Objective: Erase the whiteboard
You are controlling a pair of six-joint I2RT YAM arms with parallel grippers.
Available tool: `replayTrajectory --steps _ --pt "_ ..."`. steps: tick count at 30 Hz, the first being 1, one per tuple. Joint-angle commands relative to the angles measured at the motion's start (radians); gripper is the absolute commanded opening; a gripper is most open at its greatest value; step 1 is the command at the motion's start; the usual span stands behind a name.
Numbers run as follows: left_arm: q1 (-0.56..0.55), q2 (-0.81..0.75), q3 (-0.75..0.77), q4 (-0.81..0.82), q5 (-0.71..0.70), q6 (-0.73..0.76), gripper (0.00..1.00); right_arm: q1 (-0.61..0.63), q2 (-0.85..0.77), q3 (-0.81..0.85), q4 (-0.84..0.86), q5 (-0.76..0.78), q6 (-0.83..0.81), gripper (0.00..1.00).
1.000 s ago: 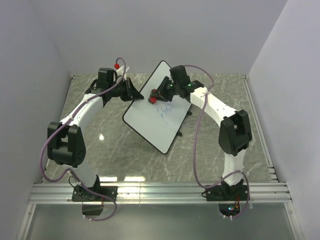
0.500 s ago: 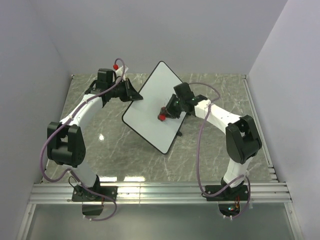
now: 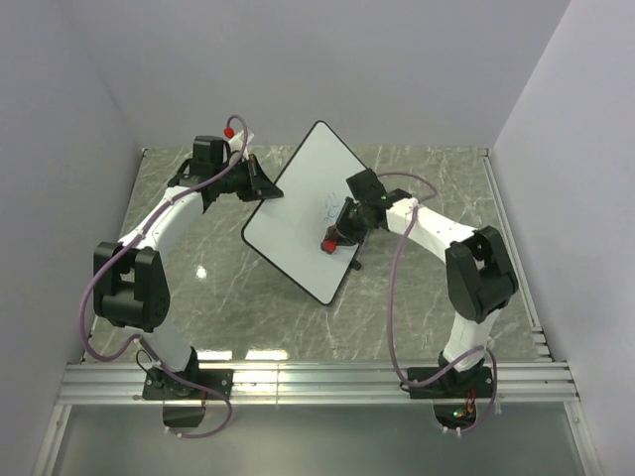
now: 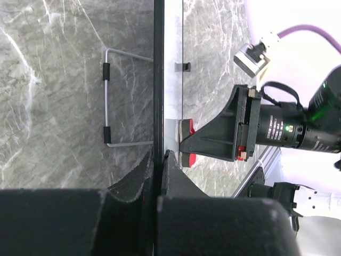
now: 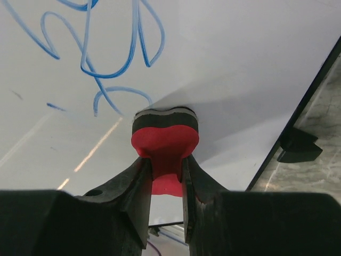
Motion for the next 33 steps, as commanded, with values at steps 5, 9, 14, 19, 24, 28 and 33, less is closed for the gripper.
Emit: replayTrajectory --steps 5,9,14,19,24,28,33 --pt "-0.019 -0.032 -0.023 -0.016 -0.043 0.078 0.00 -0.028 0.236 0.371 -0.160 0.013 -0.047 0.00" --pt "-0.017 -0.051 -0.037 -0.019 -0.043 0.077 0.00 -0.071 0.354 0.624 -0.237 -0.001 -0.037 0.00" --pt "-0.017 -0.077 -0.068 -0.022 -0.046 0.081 0.00 -0.134 0.398 0.642 -0.184 -0.046 0.043 0.00" --pt "-0.017 -0.092 -0.095 -0.024 -0.044 0.083 0.00 -0.165 0.376 0.519 -0.047 -0.103 0.129 0.00" --pt "-0.019 -0.095 -0.097 -0.024 -0.049 0.084 0.00 -0.133 0.338 0.386 0.076 -0.153 0.122 0.00" --pt "-0.019 -0.077 -0.077 -0.029 -0.044 0.084 0.00 -0.078 0.275 0.240 0.135 -0.177 0.132 0.00" --pt "-0.019 -0.057 -0.060 -0.030 -0.038 0.084 0.00 0.031 0.140 0.010 0.252 -0.217 0.161 0.00"
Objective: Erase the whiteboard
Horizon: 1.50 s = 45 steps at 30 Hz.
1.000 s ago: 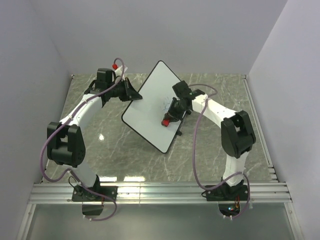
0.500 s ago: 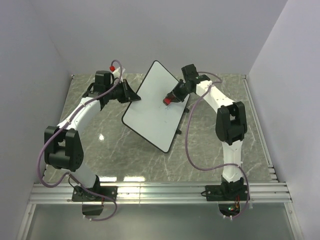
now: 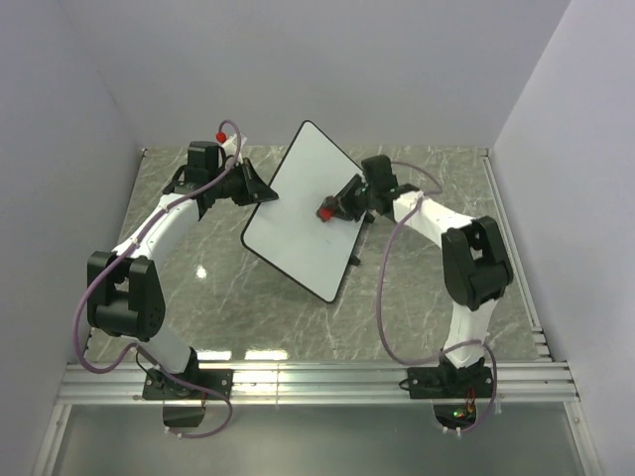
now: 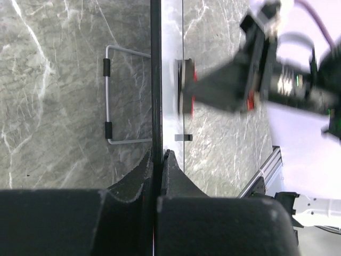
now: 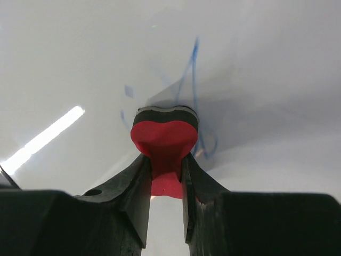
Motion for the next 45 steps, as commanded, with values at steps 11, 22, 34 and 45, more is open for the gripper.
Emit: replayTrajectory --steps 11,22,34,45 --pt "-0.030 0.028 0.005 -0.049 0.012 0.129 0.00 0.205 -0.016 -0.010 -0.084 -0.055 -0.065 0.00" --pt "-0.031 -0.005 -0.018 -0.066 0.006 0.135 0.00 -0.056 0.159 0.189 -0.106 -0.014 -0.036 0.00" --pt "-0.038 -0.022 -0.045 -0.071 -0.014 0.141 0.00 -0.150 0.325 0.419 -0.167 -0.021 -0.045 0.00" --pt "-0.038 0.034 0.004 -0.077 -0.005 0.144 0.00 0.060 0.046 0.033 -0.048 -0.049 -0.051 0.00"
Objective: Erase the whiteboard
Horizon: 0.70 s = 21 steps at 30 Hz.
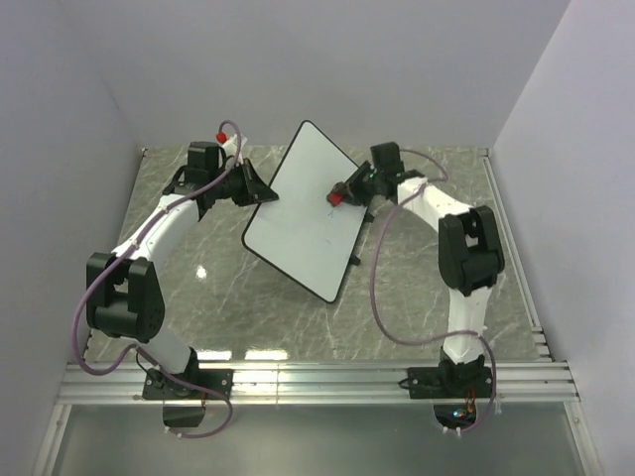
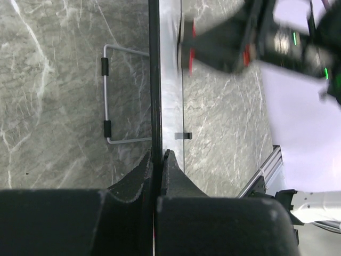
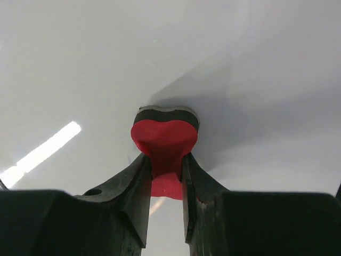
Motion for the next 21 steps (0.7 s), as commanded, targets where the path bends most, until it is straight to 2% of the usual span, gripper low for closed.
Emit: replayTrajectory --steps 1,7,10,14,21 --pt "-0.035 0.047 0.015 -0.074 0.001 0.143 0.00 0.159 -0.128 -0.224 0.032 -0.062 0.003 0.00" --pt "-0.035 0.054 0.024 -0.068 0.006 0.140 0.00 0.225 -0.276 -0.548 0.119 -0.083 0.039 0.00" --pt "-0.035 0.060 0.022 -0.062 0.012 0.135 0.00 0.215 -0.288 -0.595 0.117 -0.077 0.033 0.00" --pt "-0.035 0.065 0.022 -0.062 0.023 0.132 0.00 0.174 -0.252 -0.503 0.074 -0.045 -0.003 0.00" --pt "-0.038 0.045 0.012 -0.068 0.018 0.134 0.00 0.044 -0.114 -0.178 -0.008 -0.028 -0.020 0.00"
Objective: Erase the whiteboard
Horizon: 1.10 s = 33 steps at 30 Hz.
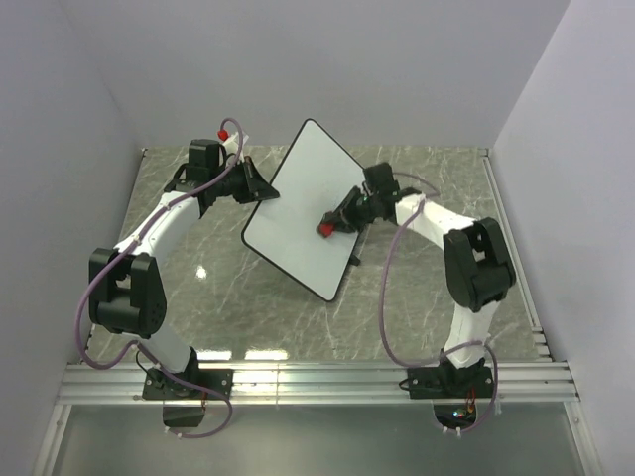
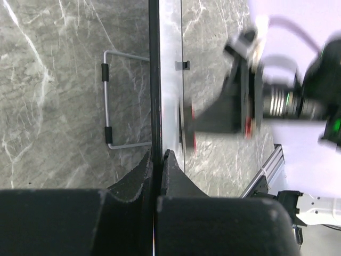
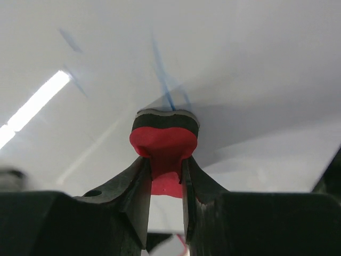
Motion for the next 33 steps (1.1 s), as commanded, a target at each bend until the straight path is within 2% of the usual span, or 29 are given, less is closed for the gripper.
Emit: replayTrajectory --steps 1,6,10,14,18,21,28,33 --pt "-0.042 0.008 -0.018 -0.082 -0.004 0.117 0.00 -0.076 0.139 0.229 -0.048 0.130 -0.039 0.00" --pt "-0.044 -0.018 -0.045 -0.079 -0.016 0.118 0.00 -0.174 0.279 0.527 -0.134 0.163 -0.067 0.00" --pt "-0.044 -0.021 -0.056 -0.076 -0.020 0.120 0.00 -0.185 0.336 0.603 -0.195 0.168 -0.080 0.00" --pt "-0.044 -0.018 -0.043 -0.084 -0.025 0.126 0.00 -0.141 0.256 0.420 -0.114 0.154 -0.067 0.00" --pt "-0.044 0.000 -0.029 -0.085 -0.025 0.128 0.00 -0.046 0.116 0.167 -0.025 0.139 -0.048 0.00" --pt "-0.044 0.012 -0.024 -0.082 -0.022 0.126 0.00 0.039 0.037 0.058 0.015 0.139 -0.030 0.00" --pt "-0.044 0.031 -0.016 -0.071 -0.016 0.125 0.00 0.180 -0.120 -0.105 0.036 0.136 0.015 0.00" --pt "-0.044 0.037 -0.013 -0.070 -0.010 0.125 0.00 0.140 -0.140 -0.167 0.038 0.151 0.016 0.00"
